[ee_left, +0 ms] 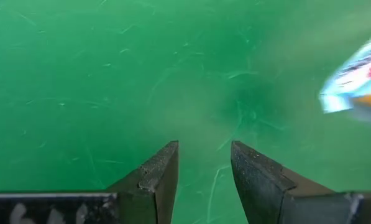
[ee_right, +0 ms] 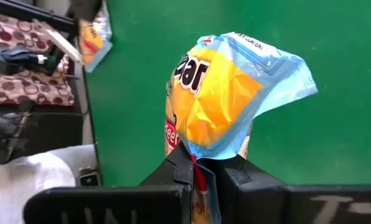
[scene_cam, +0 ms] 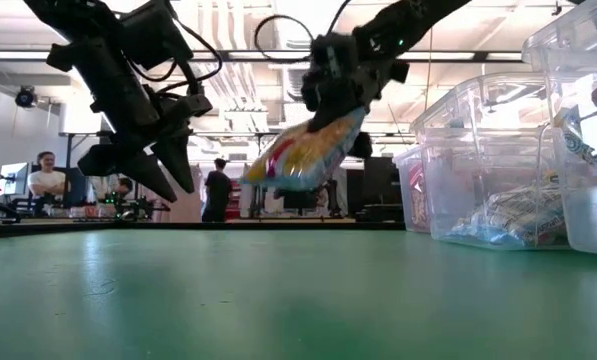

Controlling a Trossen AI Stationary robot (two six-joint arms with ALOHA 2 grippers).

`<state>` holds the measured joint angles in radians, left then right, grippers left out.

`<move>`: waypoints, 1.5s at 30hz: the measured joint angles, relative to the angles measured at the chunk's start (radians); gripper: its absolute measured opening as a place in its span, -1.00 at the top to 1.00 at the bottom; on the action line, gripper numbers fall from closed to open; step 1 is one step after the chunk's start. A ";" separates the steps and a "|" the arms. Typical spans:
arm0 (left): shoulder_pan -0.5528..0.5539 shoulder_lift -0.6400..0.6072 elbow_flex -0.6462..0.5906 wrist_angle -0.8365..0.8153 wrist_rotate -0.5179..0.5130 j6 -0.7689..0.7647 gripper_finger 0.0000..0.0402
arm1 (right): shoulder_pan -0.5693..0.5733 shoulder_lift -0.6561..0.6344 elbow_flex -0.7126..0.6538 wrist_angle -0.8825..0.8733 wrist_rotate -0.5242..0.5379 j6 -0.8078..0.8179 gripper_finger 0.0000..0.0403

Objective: Sort Maruchan noodles
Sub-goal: Put the center blue noodle pack into the middle transparent bin

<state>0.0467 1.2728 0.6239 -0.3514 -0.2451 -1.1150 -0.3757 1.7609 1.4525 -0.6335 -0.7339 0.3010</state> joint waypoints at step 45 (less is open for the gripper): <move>0.004 0.000 -0.005 -0.010 -0.034 0.153 0.36 | 0.010 -0.437 -0.001 -0.849 0.342 0.201 0.91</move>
<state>0.0505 1.2724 0.6186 -0.3616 -0.2790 -0.9622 -0.3661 1.3239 1.4517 -1.4830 -0.3924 0.5024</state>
